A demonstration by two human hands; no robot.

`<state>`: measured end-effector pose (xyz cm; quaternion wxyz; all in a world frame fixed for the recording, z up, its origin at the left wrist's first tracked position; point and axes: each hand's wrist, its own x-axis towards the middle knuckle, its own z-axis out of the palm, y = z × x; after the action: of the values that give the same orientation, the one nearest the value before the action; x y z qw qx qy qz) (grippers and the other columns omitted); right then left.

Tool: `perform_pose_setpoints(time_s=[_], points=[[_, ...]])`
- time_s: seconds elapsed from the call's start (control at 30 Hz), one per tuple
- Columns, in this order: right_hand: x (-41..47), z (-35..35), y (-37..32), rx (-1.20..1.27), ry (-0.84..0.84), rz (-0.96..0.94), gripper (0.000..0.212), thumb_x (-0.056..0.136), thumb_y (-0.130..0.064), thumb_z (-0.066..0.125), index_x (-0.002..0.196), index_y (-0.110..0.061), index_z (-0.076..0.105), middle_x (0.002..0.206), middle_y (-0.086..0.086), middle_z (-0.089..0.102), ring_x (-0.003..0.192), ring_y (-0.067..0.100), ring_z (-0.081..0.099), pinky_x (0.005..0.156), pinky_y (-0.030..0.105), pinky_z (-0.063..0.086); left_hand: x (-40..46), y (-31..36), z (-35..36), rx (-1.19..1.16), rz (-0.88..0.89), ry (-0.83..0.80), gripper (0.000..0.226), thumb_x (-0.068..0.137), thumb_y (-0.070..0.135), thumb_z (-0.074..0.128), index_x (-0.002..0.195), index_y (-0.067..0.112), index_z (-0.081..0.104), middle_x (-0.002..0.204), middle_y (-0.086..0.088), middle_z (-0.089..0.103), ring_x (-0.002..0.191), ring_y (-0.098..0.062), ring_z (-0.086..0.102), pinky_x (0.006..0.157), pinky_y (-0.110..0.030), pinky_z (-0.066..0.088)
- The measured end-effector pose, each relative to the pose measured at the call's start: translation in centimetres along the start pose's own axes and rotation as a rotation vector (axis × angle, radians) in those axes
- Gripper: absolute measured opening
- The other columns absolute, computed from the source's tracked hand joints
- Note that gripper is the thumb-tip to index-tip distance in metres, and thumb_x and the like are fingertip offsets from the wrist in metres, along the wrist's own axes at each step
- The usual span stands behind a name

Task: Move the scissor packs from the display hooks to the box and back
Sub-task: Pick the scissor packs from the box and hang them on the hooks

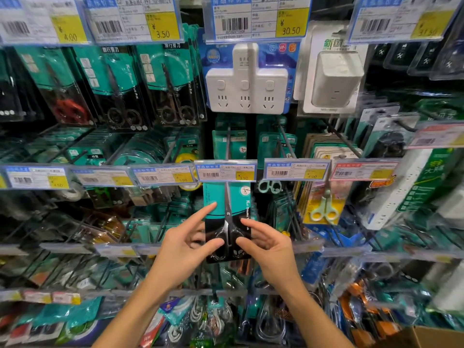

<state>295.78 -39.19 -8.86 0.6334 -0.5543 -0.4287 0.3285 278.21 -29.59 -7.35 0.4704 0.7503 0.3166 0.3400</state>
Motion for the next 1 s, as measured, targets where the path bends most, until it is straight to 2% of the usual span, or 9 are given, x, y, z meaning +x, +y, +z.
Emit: perform_pose_setpoints(time_s=[0.1, 0.2, 0.3, 0.4, 0.53, 0.67, 0.8, 0.87, 1.0], points=[[0.8, 0.0, 0.2, 0.015, 0.011, 0.018, 0.035, 0.079, -0.012, 0.076, 0.109, -0.029, 0.069, 0.091, -0.029, 0.071, 0.095, -0.012, 0.063, 0.076, 0.006, 0.048, 1.1, -0.6, -0.1, 0.024, 0.008, 0.003, 0.070, 0.081, 0.025, 0.077, 0.136, 0.054, 0.046, 0.088, -0.017, 0.060, 0.073, -0.019, 0.050, 0.064, -0.044, 0.050], [1.8, 0.0, 0.5, -0.009, 0.013, 0.018, 0.036, 0.080, -0.020, 0.076, 0.111, -0.035, 0.069, 0.104, -0.026, 0.067, 0.101, -0.014, 0.060, 0.079, 0.006, 0.047, 2.2, -1.0, 0.0, 0.058, 0.028, 0.030, 0.071, 0.081, 0.020, 0.078, 0.139, 0.046, 0.047, 0.075, 0.003, 0.058, 0.067, 0.000, 0.048, 0.066, -0.028, 0.043], [2.8, 0.0, 0.8, -0.011, 0.016, 0.039, 0.036, 0.081, -0.020, 0.076, 0.109, -0.041, 0.068, 0.104, -0.029, 0.065, 0.099, -0.018, 0.058, 0.077, 0.005, 0.047, 3.2, -0.9, 0.1, 0.076, 0.044, 0.040, 0.069, 0.081, 0.019, 0.078, 0.135, 0.049, 0.047, 0.094, 0.009, 0.066, 0.086, 0.011, 0.058, 0.078, -0.008, 0.043], [4.0, -0.1, 1.1, 0.004, 0.036, 0.060, 0.035, 0.082, -0.020, 0.076, 0.111, -0.038, 0.068, 0.106, -0.025, 0.064, 0.098, -0.017, 0.057, 0.077, 0.005, 0.048, 4.4, -0.8, 0.4, 0.083, 0.048, 0.047, 0.068, 0.083, 0.015, 0.077, 0.131, 0.050, 0.045, 0.103, 0.014, 0.064, 0.093, 0.018, 0.057, 0.077, 0.000, 0.038], [5.7, -0.1, 1.6, 0.009, 0.050, 0.051, 0.035, 0.083, -0.019, 0.075, 0.115, -0.031, 0.068, 0.108, -0.020, 0.066, 0.104, -0.012, 0.056, 0.080, 0.008, 0.050, 6.3, -1.0, 0.8, 0.071, 0.038, 0.053, 0.064, 0.083, 0.007, 0.075, 0.134, 0.033, 0.048, 0.077, 0.022, 0.054, 0.061, 0.010, 0.055, 0.070, -0.005, 0.039], [7.4, -0.1, 1.9, 0.000, 0.050, 0.030, 0.035, 0.084, -0.015, 0.073, 0.119, -0.022, 0.067, 0.114, -0.012, 0.069, 0.106, -0.007, 0.060, 0.083, 0.011, 0.051, 8.1, -1.6, 0.8, 0.157, 0.028, 0.078, 0.055, 0.084, 0.013, 0.075, 0.125, 0.035, 0.047, 0.097, 0.016, 0.057, 0.069, 0.003, 0.059, 0.072, -0.004, 0.043], [9.3, 0.1, 2.2, 0.033, 0.057, 0.058, 0.031, 0.083, -0.005, 0.073, 0.106, -0.026, 0.069, 0.105, -0.010, 0.071, 0.104, -0.005, 0.064, 0.088, 0.016, 0.052, 10.4, -3.3, 0.8, 0.188, -0.127, 0.135, 0.051, 0.076, 0.032, 0.082, 0.114, 0.009, 0.059, 0.104, -0.004, 0.064, 0.085, -0.020, 0.062, 0.082, -0.033, 0.053], [10.1, 0.2, 2.6, 0.041, 0.070, 0.069, 0.032, 0.082, -0.003, 0.073, 0.109, -0.019, 0.069, 0.100, 0.001, 0.073, 0.096, 0.000, 0.068, 0.083, 0.017, 0.053, 11.3, -4.2, 0.7, 0.191, -0.194, 0.126, 0.058, 0.070, 0.046, 0.083, 0.110, 0.009, 0.063, 0.100, -0.009, 0.069, 0.089, -0.023, 0.067, 0.083, -0.041, 0.056], [11.2, 0.2, 3.3, 0.026, 0.089, 0.079, 0.036, 0.081, 0.000, 0.073, 0.115, -0.010, 0.066, 0.100, 0.028, 0.068, 0.091, 0.019, 0.070, 0.081, 0.021, 0.054, 12.1, -3.7, 1.0, 0.204, -0.223, 0.115, 0.042, 0.079, 0.032, 0.080, 0.107, 0.007, 0.059, 0.092, -0.015, 0.067, 0.075, -0.017, 0.060, 0.073, -0.033, 0.053]])
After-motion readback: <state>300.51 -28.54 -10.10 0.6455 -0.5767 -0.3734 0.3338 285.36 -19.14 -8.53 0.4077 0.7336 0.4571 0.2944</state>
